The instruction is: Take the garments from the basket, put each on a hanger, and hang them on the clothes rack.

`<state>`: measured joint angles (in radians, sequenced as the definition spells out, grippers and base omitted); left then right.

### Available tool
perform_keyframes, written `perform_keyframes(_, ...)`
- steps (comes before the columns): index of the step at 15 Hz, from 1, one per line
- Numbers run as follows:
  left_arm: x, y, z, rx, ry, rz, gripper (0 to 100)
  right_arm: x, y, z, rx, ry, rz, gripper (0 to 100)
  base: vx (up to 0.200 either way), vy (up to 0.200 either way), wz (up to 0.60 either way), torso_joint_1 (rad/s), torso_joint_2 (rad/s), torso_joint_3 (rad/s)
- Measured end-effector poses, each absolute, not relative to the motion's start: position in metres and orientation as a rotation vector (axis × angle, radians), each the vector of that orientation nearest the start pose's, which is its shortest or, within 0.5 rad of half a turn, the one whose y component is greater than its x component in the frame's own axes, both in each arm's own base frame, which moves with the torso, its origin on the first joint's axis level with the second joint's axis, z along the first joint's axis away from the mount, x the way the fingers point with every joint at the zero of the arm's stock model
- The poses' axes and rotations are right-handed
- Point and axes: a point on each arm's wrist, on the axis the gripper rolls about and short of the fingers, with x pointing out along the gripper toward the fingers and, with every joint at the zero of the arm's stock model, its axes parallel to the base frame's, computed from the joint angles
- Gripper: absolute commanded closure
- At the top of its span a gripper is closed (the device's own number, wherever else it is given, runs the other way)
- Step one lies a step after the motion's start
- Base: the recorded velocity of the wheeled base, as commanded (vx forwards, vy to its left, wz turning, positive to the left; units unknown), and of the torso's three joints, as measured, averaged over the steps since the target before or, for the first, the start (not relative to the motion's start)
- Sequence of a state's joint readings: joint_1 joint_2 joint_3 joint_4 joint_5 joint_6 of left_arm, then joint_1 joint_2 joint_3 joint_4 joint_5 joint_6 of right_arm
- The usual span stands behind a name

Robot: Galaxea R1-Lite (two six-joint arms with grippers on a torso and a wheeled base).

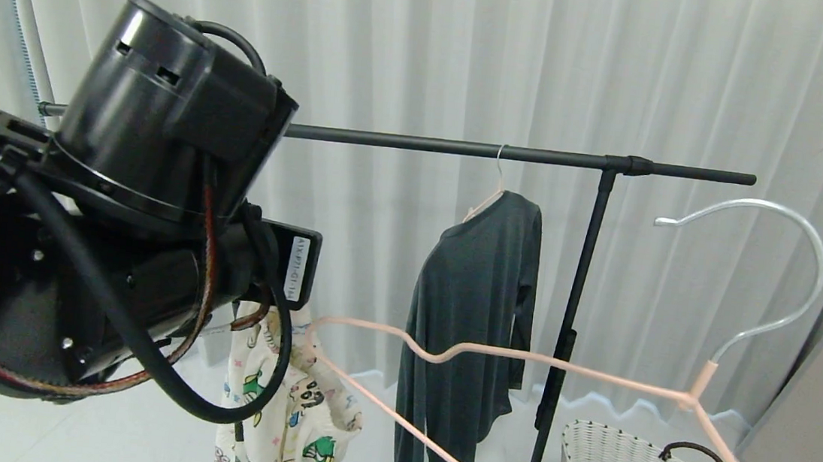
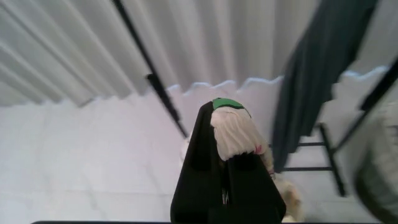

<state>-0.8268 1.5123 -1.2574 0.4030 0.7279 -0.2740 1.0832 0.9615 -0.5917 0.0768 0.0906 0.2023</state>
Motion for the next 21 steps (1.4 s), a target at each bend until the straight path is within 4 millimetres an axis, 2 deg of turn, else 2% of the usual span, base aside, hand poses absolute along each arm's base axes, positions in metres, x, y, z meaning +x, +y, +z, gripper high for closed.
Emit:
perform_keyframes(7, 0.175, -0.183, 0.273, 0.151, 0.481, -0.104, 100, 0.07, 0.129, 0.205, 0.017, 0.503, 1.072, 100, 0.0, 0.0, 0.0, 0.0, 0.0, 0.0)
perform_keyframes(14, 0.171, -0.192, 0.271, 0.084, 0.486, -0.117, 100, 0.095, 0.162, 0.189, 0.01, 0.504, 0.959, 100, 0.0, 0.0, 0.0, 0.0, 0.0, 0.0)
perform_keyframes(17, 0.177, -0.188, 0.273, 0.076, 0.483, -0.086, 100, 0.098, 0.164, 0.182, 0.012, 0.543, 0.856, 100, 0.0, 0.0, 0.0, 0.0, 0.0, 0.0)
perform_keyframes(21, 0.183, -0.186, 0.271, 0.075, 0.487, -0.061, 100, 0.1, 0.164, 0.187, 0.066, 0.526, 0.769, 100, 0.0, 0.0, 0.0, 0.0, 0.0, 0.0)
